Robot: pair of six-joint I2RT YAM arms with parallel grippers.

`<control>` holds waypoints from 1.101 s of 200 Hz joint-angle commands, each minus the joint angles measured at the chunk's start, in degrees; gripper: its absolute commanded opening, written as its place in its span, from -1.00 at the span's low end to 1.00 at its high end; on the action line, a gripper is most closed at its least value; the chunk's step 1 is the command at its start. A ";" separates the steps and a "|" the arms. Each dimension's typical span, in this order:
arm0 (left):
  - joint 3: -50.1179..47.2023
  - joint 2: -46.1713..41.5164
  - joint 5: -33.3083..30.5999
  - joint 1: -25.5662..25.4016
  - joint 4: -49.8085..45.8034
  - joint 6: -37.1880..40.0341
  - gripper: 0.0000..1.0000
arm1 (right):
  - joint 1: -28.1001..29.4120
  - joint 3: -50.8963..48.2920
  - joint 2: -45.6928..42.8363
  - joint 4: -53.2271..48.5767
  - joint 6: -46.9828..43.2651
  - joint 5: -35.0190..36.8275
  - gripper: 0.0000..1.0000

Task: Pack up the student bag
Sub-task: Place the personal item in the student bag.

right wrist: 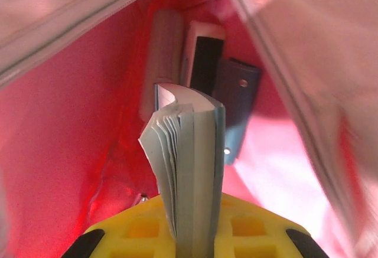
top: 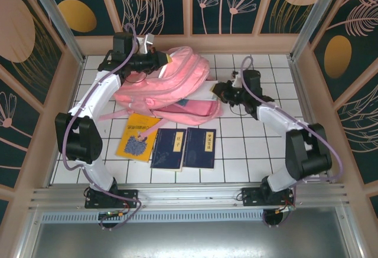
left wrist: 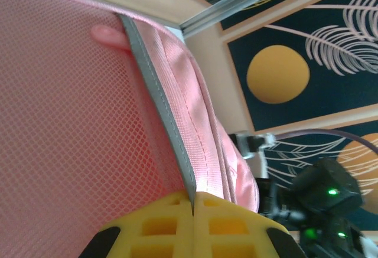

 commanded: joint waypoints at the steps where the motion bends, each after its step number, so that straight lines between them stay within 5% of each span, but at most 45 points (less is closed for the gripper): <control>1: 1.85 -3.91 7.69 -0.61 14.50 -4.46 -1.00 | 3.33 4.75 6.68 10.90 7.12 -1.67 -1.00; 69: 0.87 -3.35 9.01 -0.61 19.06 -8.27 -1.00 | 13.95 24.66 29.12 18.12 18.25 5.71 -1.00; 118: 0.60 -0.36 9.22 -0.61 19.59 -8.45 -1.00 | 18.01 40.93 40.09 9.92 13.21 3.77 -0.96; 132: 0.72 0.22 9.20 -0.44 19.68 -8.51 -1.00 | 18.71 45.30 42.42 6.20 10.72 3.14 -0.76; 163: 0.44 1.11 8.93 1.37 20.00 -9.24 -1.00 | 18.41 43.36 38.86 0.13 4.71 7.72 0.25; 175: -0.08 1.06 8.49 2.29 20.20 -9.32 -1.00 | 17.75 39.10 35.14 0.09 3.10 10.22 0.46; 220: 0.40 2.97 5.26 3.61 15.76 -6.34 -1.00 | 13.47 20.29 18.40 1.12 -2.63 14.22 0.75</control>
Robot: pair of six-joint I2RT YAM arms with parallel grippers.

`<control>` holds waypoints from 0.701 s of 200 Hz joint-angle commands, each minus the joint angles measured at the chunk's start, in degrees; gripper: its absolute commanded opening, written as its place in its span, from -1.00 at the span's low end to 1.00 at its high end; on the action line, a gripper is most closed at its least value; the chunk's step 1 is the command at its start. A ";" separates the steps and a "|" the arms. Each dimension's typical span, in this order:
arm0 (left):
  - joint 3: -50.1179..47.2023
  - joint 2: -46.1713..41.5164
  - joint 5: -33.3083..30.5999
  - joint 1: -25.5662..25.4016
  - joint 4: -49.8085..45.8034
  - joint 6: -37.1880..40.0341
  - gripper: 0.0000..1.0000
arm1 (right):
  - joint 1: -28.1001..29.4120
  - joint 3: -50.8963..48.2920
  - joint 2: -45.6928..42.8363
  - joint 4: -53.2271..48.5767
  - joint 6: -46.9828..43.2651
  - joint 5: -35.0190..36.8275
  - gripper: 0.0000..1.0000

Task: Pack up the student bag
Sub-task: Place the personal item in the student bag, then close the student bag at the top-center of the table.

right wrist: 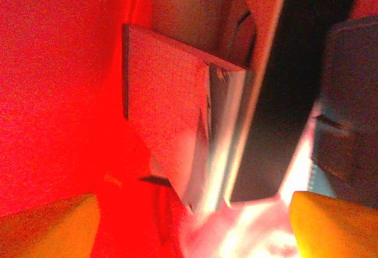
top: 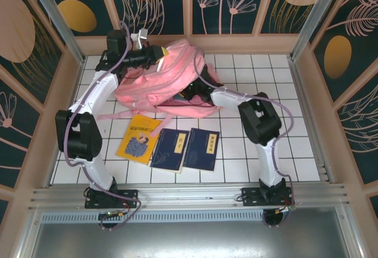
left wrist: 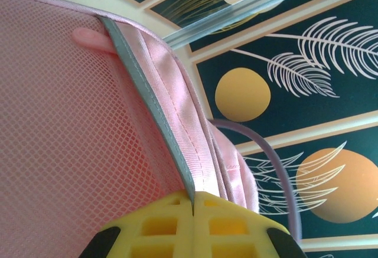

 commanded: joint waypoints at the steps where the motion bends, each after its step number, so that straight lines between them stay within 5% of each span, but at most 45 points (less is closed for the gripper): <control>1: 1.98 1.09 0.16 0.42 3.90 2.38 -1.00 | -2.47 -7.79 -11.26 -0.19 -6.43 3.60 0.75; 78: 11.16 11.77 -7.27 -2.16 -4.31 6.53 -1.00 | -7.83 -30.41 -37.95 -11.11 -11.50 18.39 0.55; 113: 15.16 16.55 -10.57 -6.19 -11.11 10.57 -0.49 | -5.17 -34.40 -43.13 -16.43 -16.54 16.71 0.46; 140: 11.93 12.02 -17.96 -6.56 -15.09 13.90 0.01 | -3.08 -34.64 -44.52 -24.09 -19.09 16.47 0.45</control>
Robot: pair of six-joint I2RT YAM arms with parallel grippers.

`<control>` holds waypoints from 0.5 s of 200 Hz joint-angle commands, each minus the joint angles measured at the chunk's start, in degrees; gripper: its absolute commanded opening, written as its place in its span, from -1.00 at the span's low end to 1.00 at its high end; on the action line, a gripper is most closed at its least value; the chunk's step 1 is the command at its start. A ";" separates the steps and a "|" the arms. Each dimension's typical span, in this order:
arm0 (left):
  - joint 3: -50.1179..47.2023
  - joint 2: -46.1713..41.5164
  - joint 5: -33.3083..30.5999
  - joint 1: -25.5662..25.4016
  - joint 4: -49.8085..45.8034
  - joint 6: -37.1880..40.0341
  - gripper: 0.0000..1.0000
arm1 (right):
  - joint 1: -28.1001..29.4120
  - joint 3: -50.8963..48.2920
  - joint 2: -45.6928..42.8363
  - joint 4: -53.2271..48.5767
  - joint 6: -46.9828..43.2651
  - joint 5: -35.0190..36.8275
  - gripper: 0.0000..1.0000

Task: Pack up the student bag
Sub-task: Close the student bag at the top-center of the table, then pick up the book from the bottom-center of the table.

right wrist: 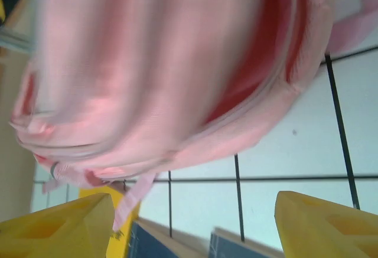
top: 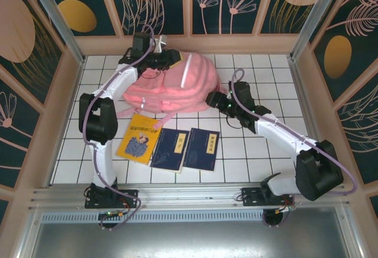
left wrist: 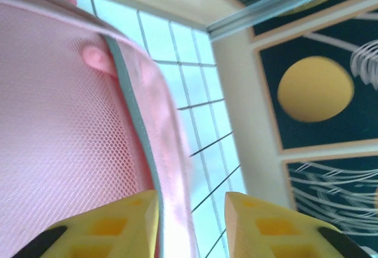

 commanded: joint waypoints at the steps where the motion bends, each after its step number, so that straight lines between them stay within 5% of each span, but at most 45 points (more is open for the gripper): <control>1: -1.34 -4.31 -7.47 -0.21 -4.81 5.29 0.02 | 1.60 -0.88 -2.37 -8.69 -4.65 0.42 0.45; 43: -17.21 -19.50 -14.06 -1.56 -5.90 7.78 0.12 | 1.09 -7.29 -6.99 -13.61 -2.75 -5.32 0.42; 100: -43.65 -30.93 -12.71 -13.72 -3.95 10.31 -0.23 | -3.76 -17.81 -5.54 -5.89 0.98 -21.13 0.40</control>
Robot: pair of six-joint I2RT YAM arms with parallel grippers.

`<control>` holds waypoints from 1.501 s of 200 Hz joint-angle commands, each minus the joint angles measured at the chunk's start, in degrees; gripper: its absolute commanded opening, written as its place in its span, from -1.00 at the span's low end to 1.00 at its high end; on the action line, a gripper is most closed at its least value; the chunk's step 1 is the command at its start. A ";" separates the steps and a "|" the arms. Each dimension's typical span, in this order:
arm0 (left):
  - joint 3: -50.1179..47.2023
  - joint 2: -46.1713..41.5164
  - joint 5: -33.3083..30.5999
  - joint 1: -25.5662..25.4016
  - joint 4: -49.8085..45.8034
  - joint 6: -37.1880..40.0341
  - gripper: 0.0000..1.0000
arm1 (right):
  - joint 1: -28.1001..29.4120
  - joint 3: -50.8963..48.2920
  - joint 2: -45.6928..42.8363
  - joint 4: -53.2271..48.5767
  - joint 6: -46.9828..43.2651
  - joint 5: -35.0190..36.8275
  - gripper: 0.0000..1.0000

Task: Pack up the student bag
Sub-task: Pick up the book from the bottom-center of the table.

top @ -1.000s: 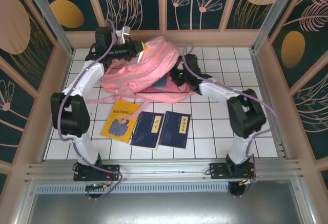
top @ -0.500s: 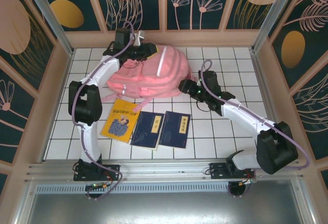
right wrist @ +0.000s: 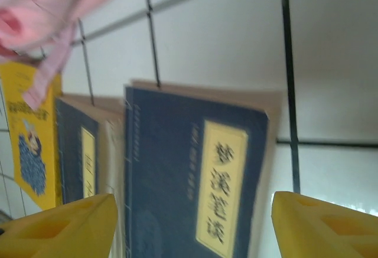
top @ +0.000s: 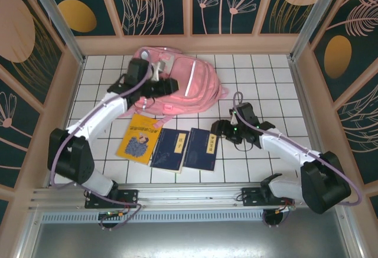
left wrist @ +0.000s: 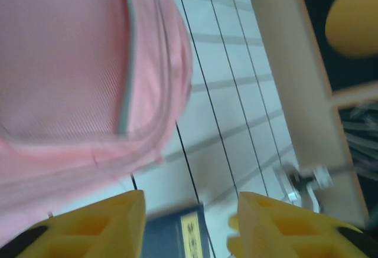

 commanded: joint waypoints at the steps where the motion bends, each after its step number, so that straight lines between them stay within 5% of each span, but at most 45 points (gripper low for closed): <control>1: -9.16 0.13 0.09 -5.09 -0.46 2.51 -0.24 | -2.08 -2.73 1.28 3.76 2.06 -7.88 0.40; 70: -21.87 2.26 -0.72 -10.15 7.84 0.72 -0.98 | -3.11 -3.48 7.92 9.34 2.63 -10.35 0.38; 180: -21.21 14.47 -9.01 -12.72 6.72 0.29 -1.00 | -2.62 -3.06 15.17 17.37 5.52 -16.28 0.35; 221: -21.29 15.47 -8.93 -13.09 6.81 0.44 -1.00 | -2.41 -3.39 14.71 19.63 6.88 -18.54 -0.05; 256: -21.16 15.32 -8.86 -13.09 6.59 0.57 -1.00 | -2.41 -2.03 12.40 14.14 3.77 -14.30 -0.69; 293: -19.09 12.30 -9.82 -13.09 3.94 1.38 -1.00 | -3.18 -0.39 9.28 9.45 1.09 -11.12 -0.83; 300: -18.46 10.93 -10.19 -13.08 3.38 1.33 -0.87 | -3.30 0.15 8.38 8.51 0.71 -10.83 -0.85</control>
